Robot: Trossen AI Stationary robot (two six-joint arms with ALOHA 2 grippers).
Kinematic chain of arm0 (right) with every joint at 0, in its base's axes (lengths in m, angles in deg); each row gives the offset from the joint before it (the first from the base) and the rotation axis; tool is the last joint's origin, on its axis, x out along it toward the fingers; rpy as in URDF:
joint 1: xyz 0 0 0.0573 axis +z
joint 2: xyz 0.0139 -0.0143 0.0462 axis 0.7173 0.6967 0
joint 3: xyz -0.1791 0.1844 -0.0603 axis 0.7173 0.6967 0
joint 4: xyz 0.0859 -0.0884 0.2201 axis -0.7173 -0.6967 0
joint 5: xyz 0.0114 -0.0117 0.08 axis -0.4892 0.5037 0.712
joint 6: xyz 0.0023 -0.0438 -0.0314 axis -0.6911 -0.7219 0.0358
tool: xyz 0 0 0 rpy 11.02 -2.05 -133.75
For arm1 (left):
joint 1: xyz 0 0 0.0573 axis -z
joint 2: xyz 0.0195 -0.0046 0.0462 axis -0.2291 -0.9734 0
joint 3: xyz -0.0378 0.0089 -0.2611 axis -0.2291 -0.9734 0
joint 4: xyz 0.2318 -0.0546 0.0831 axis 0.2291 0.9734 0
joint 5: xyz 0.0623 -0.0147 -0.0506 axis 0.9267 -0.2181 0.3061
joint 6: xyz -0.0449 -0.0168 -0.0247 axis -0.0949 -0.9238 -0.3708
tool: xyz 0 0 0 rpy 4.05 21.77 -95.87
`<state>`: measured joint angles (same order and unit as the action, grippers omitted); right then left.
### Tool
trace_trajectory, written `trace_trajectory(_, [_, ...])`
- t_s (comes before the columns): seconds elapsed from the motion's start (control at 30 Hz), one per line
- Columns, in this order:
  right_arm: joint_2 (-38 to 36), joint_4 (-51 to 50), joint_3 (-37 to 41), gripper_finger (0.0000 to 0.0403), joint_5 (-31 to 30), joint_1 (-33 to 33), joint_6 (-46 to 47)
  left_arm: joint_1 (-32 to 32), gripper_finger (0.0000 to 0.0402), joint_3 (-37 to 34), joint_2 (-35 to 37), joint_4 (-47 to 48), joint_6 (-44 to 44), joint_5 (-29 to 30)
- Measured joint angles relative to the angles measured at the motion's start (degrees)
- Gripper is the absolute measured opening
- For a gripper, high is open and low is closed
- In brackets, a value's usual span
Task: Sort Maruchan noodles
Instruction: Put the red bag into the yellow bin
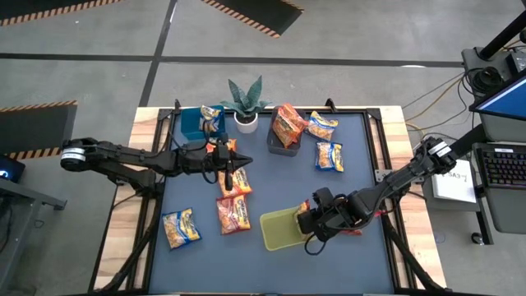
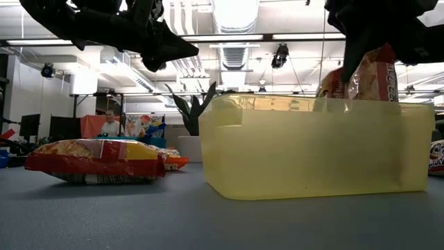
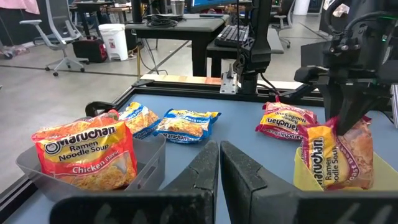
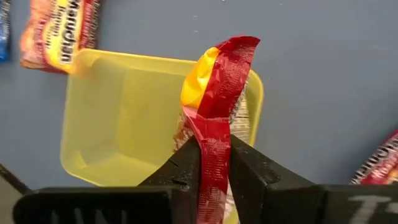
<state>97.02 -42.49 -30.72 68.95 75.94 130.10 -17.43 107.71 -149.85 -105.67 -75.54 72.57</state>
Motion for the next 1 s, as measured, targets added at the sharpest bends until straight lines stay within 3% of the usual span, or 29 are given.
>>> trace_trajectory(0.23, [-0.1, -2.9, 0.0, 0.0086, 5.1, 0.0, 0.4, 0.0, 0.0000, 0.0, 0.0, 0.0, 0.0, 0.0])
trace_trajectory(1.0, [-3.1, -4.7, -0.6, 0.0086, 6.8, 0.0, -1.5, 0.0, 0.0000, 0.0, 0.0, 0.2, 0.0, 0.0])
